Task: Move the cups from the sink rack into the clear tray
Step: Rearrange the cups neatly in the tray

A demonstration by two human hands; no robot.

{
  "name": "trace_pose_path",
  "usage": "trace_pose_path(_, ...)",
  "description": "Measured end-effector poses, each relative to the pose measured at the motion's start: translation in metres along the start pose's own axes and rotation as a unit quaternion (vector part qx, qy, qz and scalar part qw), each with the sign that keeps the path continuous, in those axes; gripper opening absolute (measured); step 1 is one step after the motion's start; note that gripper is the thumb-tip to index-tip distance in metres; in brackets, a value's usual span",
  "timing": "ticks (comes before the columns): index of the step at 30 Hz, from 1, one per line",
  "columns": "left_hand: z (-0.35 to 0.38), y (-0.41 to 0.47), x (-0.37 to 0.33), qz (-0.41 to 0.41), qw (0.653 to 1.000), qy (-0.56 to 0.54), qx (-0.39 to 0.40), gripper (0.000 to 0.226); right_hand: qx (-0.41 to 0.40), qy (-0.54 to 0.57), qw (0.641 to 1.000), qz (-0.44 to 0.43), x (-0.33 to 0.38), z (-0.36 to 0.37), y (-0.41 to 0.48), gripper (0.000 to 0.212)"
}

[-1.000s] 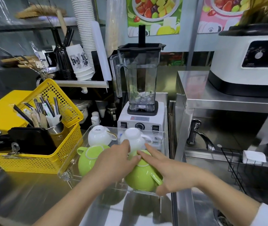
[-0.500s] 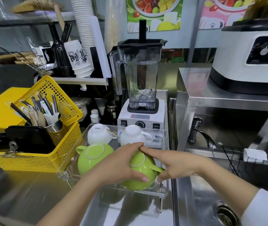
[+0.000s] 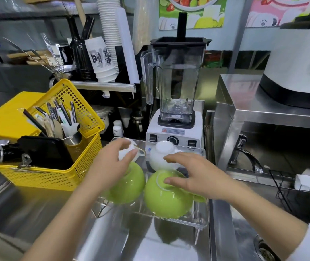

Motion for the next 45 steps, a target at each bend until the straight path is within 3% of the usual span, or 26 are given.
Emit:
trace_pose_path(4, -0.005, 0.010, 0.036, -0.129, 0.973, 0.166, 0.090, 0.035, -0.005, -0.101, 0.994, -0.048, 0.047, 0.021, 0.027, 0.047)
trace_pose_path(9, -0.009, 0.009, 0.051, -0.110, 0.947, 0.204, 0.222, 0.043, 0.060, -0.164, 0.984, -0.034, 0.061, 0.060, 0.056, 0.071)
trace_pose_path(13, -0.023, 0.009, 0.052, -0.137, 0.939, 0.216, 0.231, 0.046, 0.110, -0.137, 0.984, -0.010, 0.060, 0.071, 0.064, 0.086)
trace_pose_path(19, -0.031, -0.003, 0.052, -0.142, 0.966, 0.101, 0.189, 0.055, 0.150, -0.057, 0.987, -0.006, 0.055, 0.060, 0.073, 0.082)
trace_pose_path(22, -0.039, -0.008, 0.051, -0.142, 0.969, 0.101, 0.176, 0.055, 0.148, -0.021, 0.989, -0.012, 0.053, 0.061, 0.075, 0.085)
trace_pose_path(26, -0.050, -0.017, 0.050, -0.222, 0.945, 0.103, 0.215, 0.053, 0.080, -0.008, 0.997, 0.003, 0.049, 0.063, 0.080, 0.052)
trace_pose_path(30, -0.041, -0.033, 0.044, -0.272, 0.943, -0.075, 0.179, 0.051, 0.102, -0.035, 0.994, -0.016, 0.056, 0.070, 0.074, 0.038)
trace_pose_path(34, -0.036, -0.051, 0.038, -0.312, 0.908, -0.243, 0.142, 0.042, 0.215, 0.044, 0.976, 0.000, 0.065, 0.069, 0.071, 0.093)
trace_pose_path(38, -0.034, -0.060, 0.027, -0.345, 0.856, -0.359, 0.143, 0.036, 0.202, -0.008, 0.979, 0.017, 0.074, 0.077, 0.067, 0.123)
trace_pose_path(40, -0.033, -0.062, 0.026, -0.331, 0.881, -0.314, 0.124, 0.030, 0.185, -0.025, 0.982, 0.007, 0.076, 0.081, 0.066, 0.122)
trace_pose_path(42, -0.037, -0.059, 0.033, -0.259, 0.955, -0.115, 0.085, 0.026, 0.192, -0.015, 0.981, 0.009, 0.075, 0.082, 0.069, 0.118)
trace_pose_path(44, -0.045, -0.054, 0.037, -0.160, 0.984, 0.072, 0.023, 0.029, 0.209, -0.011, 0.978, 0.008, 0.072, 0.080, 0.071, 0.114)
trace_pose_path(45, -0.049, -0.050, 0.038, -0.120, 0.990, 0.077, 0.008, 0.035, 0.215, -0.013, 0.976, 0.004, 0.070, 0.079, 0.072, 0.112)
Point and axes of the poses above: each hand's wrist, its own y-axis towards the middle knuckle, its own z-axis out of the palm, x = y × z, the point moved 2 cm from there along y, towards the middle knuckle, and after that the axes turned 2 degrees about -x, right-handed, at the moved point
